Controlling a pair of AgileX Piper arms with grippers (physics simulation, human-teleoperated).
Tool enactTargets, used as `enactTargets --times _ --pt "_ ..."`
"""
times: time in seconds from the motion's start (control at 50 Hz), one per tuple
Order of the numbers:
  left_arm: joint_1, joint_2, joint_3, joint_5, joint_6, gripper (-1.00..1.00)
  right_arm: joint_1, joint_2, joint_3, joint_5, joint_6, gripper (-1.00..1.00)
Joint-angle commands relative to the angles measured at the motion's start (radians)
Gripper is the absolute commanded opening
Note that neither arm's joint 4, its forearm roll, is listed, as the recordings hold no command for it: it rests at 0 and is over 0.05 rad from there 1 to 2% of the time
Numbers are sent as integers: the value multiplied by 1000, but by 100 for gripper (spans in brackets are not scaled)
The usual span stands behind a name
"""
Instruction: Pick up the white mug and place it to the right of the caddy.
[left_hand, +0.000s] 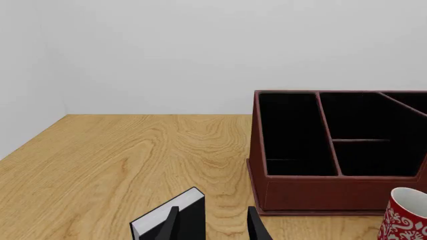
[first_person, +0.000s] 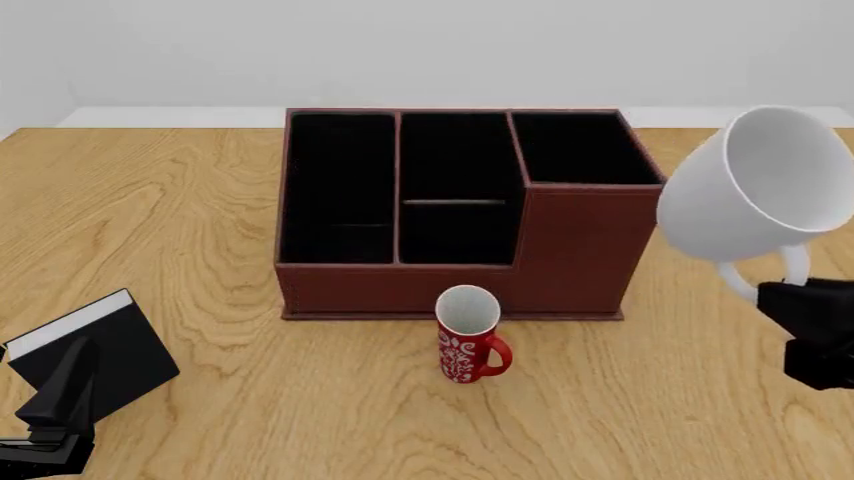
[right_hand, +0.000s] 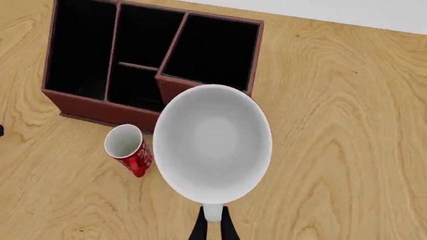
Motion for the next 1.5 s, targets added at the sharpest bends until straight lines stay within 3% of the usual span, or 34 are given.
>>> enactTargets --times 0.02,0.24,0.62,0.92,1.3,1.34,1.5 --pt "0 0 0 0 0 100 -83 -54 -15 56 17 -100" --pt "0 0 0 0 0 100 -185 -73 -45 98 25 -100" --pt "0 0 0 0 0 100 -259 -26 -71 75 42 -100" --pt "0 0 0 0 0 100 -294 124 -80 -39 50 -100" --pt "0 0 0 0 0 100 -307 332 -200 -72 30 -100" --pt "0 0 0 0 0 100 -267 364 -203 -83 53 -100" --pt "0 0 0 0 0 100 -306 466 -239 -124 57 -100"
